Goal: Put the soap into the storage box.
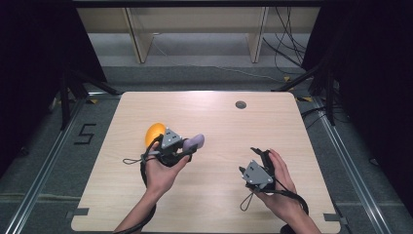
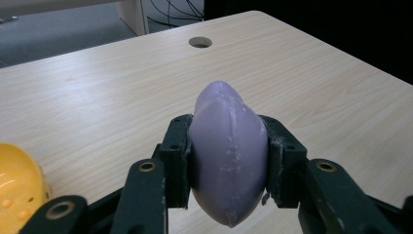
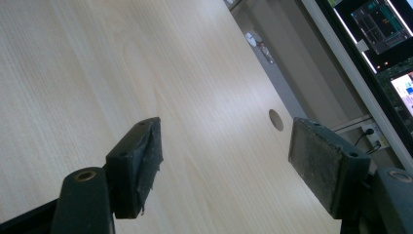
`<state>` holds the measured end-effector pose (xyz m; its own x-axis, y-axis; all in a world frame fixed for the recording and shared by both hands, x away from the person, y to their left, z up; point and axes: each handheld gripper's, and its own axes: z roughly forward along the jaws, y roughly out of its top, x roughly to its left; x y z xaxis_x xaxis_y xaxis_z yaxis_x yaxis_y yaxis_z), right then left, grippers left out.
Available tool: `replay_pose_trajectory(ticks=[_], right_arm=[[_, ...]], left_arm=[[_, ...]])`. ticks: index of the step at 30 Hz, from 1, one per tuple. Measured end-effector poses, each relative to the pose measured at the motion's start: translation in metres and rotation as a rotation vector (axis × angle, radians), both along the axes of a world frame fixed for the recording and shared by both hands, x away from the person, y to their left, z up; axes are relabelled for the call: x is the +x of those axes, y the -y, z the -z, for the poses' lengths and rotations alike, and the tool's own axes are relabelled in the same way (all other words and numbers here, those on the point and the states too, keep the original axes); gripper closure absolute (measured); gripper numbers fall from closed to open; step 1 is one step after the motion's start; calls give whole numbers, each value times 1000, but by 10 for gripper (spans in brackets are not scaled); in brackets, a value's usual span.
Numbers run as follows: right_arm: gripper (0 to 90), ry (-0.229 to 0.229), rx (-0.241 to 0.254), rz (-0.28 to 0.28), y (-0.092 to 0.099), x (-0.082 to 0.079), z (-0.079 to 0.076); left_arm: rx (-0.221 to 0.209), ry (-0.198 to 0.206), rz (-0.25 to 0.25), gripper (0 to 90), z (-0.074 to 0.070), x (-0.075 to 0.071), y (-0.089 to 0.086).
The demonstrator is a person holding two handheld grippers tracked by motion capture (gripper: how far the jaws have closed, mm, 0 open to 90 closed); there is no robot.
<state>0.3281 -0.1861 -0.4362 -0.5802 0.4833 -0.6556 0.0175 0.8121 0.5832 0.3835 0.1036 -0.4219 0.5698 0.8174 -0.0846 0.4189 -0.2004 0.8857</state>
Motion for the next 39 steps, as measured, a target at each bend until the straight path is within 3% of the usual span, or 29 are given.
replay_pose_trajectory(ticks=[9, 13, 19, 39], right_arm=[[289, -15, 10, 8, 0, -1, 1], [289, 5, -4, 12, 0, 0, 1], [289, -7, 10, 8, 0, 0, 2], [288, 4, -10, 12, 1, 1, 2]], left_arm=[[-6, 19, -50, 585, 1, -1, -10], [7, 37, -65, 585, 0, -2, -13], [19, 62, -86, 586, -3, -3, -16], [3, 76, -174, 586, -3, -1, -33]])
